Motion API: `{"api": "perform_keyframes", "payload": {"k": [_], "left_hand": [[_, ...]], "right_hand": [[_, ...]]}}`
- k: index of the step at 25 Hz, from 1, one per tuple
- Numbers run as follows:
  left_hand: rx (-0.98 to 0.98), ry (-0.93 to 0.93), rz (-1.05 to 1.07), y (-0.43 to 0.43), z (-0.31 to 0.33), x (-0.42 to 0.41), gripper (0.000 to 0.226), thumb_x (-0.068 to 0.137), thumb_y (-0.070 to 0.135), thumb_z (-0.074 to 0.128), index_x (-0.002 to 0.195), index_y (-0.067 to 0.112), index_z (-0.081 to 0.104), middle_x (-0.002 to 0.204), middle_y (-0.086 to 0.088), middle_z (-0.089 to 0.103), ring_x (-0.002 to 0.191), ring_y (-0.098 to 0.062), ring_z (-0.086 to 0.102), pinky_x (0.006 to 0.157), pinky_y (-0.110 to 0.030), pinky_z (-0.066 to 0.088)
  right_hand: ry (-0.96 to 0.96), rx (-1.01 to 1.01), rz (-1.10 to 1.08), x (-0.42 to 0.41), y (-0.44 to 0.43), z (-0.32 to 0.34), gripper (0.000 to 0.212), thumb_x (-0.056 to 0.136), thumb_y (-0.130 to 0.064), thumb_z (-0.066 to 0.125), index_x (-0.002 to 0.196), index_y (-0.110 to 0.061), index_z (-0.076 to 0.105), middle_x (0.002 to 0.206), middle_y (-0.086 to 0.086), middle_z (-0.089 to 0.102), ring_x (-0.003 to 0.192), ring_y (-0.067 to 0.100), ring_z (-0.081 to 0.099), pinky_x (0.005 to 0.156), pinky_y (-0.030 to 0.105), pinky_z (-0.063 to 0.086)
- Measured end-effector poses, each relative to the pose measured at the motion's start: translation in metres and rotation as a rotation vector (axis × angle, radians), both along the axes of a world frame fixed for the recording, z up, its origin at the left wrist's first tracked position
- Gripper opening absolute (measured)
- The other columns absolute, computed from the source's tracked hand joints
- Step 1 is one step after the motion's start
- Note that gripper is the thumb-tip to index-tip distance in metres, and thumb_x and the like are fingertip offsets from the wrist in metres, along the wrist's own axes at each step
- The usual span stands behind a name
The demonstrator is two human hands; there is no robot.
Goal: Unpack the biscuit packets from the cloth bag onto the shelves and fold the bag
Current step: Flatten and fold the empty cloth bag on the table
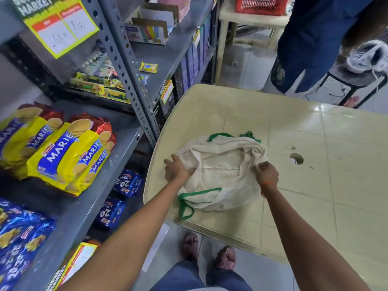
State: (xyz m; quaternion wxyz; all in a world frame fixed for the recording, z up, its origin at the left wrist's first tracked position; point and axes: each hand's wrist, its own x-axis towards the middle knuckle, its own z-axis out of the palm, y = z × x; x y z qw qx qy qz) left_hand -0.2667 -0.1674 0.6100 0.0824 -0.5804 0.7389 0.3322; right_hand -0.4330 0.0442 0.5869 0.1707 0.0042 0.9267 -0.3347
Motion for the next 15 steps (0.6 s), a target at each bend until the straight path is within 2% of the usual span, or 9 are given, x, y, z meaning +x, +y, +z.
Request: {"api": "perform_keyframes", "payload": {"k": [2, 4, 6, 8, 9, 10, 12, 13, 15], "left_hand": [[0.006, 0.029, 0.051, 0.001, -0.009, 0.006, 0.075, 0.068, 0.047, 0.078, 0.122, 0.005, 0.047, 0.127, -0.019, 0.054, 0.112, -0.037, 0.056, 0.082, -0.041, 0.050], [0.061, 0.126, 0.099, -0.007, -0.018, 0.011, 0.058, 0.071, 0.045, 0.076, 0.109, 0.003, 0.061, 0.117, -0.017, 0.064, 0.109, -0.035, 0.058, 0.089, -0.041, 0.052], [0.089, 0.243, 0.160, -0.011, -0.019, 0.009, 0.049, 0.074, 0.047, 0.072, 0.093, 0.002, 0.065, 0.100, -0.017, 0.065, 0.103, -0.034, 0.057, 0.086, -0.040, 0.051], [0.136, 0.383, 0.262, -0.015, -0.016, 0.002, 0.042, 0.078, 0.045, 0.069, 0.063, 0.008, 0.055, 0.073, -0.012, 0.059, 0.084, -0.028, 0.056, 0.070, -0.032, 0.045], [0.179, 0.448, 0.311, -0.017, -0.012, -0.002, 0.040, 0.079, 0.041, 0.070, 0.059, 0.011, 0.051, 0.070, -0.008, 0.058, 0.081, -0.025, 0.056, 0.069, -0.032, 0.045], [0.220, 0.488, 0.348, -0.019, -0.006, -0.006, 0.034, 0.078, 0.036, 0.072, 0.063, 0.011, 0.055, 0.078, -0.009, 0.062, 0.084, -0.025, 0.059, 0.073, -0.033, 0.049], [0.229, 0.422, 0.286, -0.028, 0.006, -0.015, 0.032, 0.076, 0.026, 0.076, 0.093, 0.002, 0.066, 0.104, -0.017, 0.067, 0.099, -0.030, 0.064, 0.085, -0.034, 0.051], [0.158, 0.319, 0.169, -0.034, 0.016, -0.022, 0.039, 0.077, 0.023, 0.075, 0.106, -0.001, 0.065, 0.113, -0.018, 0.067, 0.104, -0.032, 0.063, 0.084, -0.033, 0.049], [-0.106, 0.116, -0.079, -0.046, 0.052, -0.033, 0.036, 0.082, 0.018, 0.070, 0.113, 0.001, 0.063, 0.119, -0.018, 0.065, 0.108, -0.035, 0.062, 0.080, -0.034, 0.048]], "right_hand": [[-0.166, -0.323, -0.220, -0.003, -0.002, 0.003, 0.028, 0.087, -0.018, 0.060, 0.109, 0.000, 0.062, 0.106, 0.024, 0.064, 0.094, 0.030, 0.059, 0.090, 0.045, 0.049], [-0.319, -0.471, -0.279, -0.005, -0.004, 0.011, 0.012, 0.091, -0.011, 0.050, 0.091, -0.006, 0.060, 0.099, 0.018, 0.056, 0.087, 0.027, 0.053, 0.080, 0.039, 0.048], [-0.327, -0.445, -0.211, -0.006, -0.004, 0.017, 0.020, 0.095, -0.015, 0.043, 0.082, -0.008, 0.057, 0.098, 0.015, 0.052, 0.081, 0.027, 0.051, 0.072, 0.035, 0.044], [-0.224, -0.342, -0.053, -0.002, -0.002, 0.023, 0.027, 0.092, -0.025, 0.052, 0.101, -0.001, 0.060, 0.098, 0.018, 0.056, 0.088, 0.031, 0.055, 0.070, 0.032, 0.041], [-0.164, -0.250, 0.043, 0.000, 0.000, 0.025, 0.033, 0.089, -0.024, 0.059, 0.109, 0.002, 0.059, 0.100, 0.020, 0.058, 0.095, 0.034, 0.058, 0.072, 0.031, 0.041], [-0.095, -0.133, 0.136, 0.000, 0.003, 0.026, 0.036, 0.086, -0.019, 0.061, 0.113, 0.005, 0.056, 0.105, 0.023, 0.060, 0.101, 0.036, 0.058, 0.074, 0.032, 0.040], [0.039, 0.116, 0.260, -0.001, 0.010, 0.037, 0.032, 0.087, -0.011, 0.057, 0.115, 0.006, 0.052, 0.116, 0.027, 0.057, 0.107, 0.041, 0.056, 0.079, 0.037, 0.043], [0.121, 0.213, 0.279, -0.004, 0.015, 0.048, 0.029, 0.088, -0.009, 0.053, 0.114, 0.005, 0.053, 0.119, 0.028, 0.055, 0.107, 0.043, 0.055, 0.081, 0.040, 0.045], [0.296, 0.344, 0.254, -0.021, 0.029, 0.076, 0.025, 0.089, -0.004, 0.046, 0.113, 0.001, 0.054, 0.121, 0.028, 0.049, 0.105, 0.045, 0.054, 0.082, 0.046, 0.048]]}}
